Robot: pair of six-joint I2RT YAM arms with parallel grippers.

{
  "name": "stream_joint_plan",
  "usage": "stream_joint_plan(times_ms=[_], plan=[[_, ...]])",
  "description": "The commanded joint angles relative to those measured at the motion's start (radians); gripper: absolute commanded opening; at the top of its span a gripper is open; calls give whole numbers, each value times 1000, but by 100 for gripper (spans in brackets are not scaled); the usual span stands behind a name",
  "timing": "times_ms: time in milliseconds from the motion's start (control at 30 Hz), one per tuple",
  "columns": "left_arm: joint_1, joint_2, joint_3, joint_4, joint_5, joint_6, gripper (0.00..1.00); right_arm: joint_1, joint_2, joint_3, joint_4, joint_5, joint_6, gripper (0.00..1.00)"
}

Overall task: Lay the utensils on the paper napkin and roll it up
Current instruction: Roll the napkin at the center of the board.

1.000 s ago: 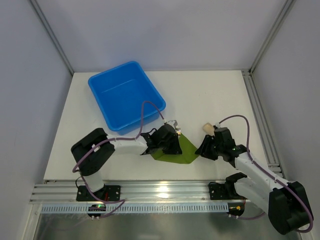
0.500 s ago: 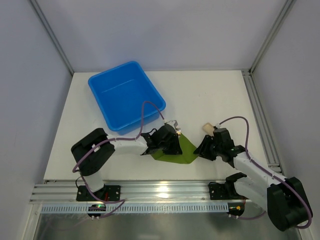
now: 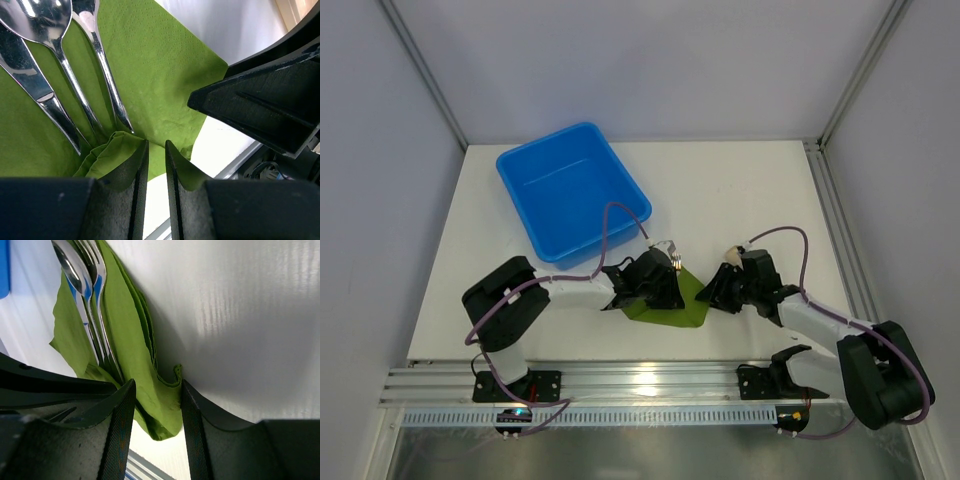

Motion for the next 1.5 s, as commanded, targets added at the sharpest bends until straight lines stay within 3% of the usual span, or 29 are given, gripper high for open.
stream_joint_plan(times_ms=[0, 467, 667, 900, 1100, 1467], plan=[[-4, -2, -2, 25, -5, -1, 20, 5, 27, 0, -17, -23, -39, 45], [-4, -5, -1, 20, -6, 0, 20, 37, -106, -62, -7, -141, -34, 45], [-4, 0, -2, 23, -5, -3, 20, 39, -141, -5, -69, -95, -106, 45], [-4, -5, -21, 33, -5, -4, 20, 37, -59, 87, -100, -57, -154, 45], [-4, -12, -27, 34, -5, -3, 20, 37, 7, 167, -184, 90, -223, 45], [-4, -23, -30, 40, -5, -4, 20, 37, 170, 231, -209, 45, -295, 45]])
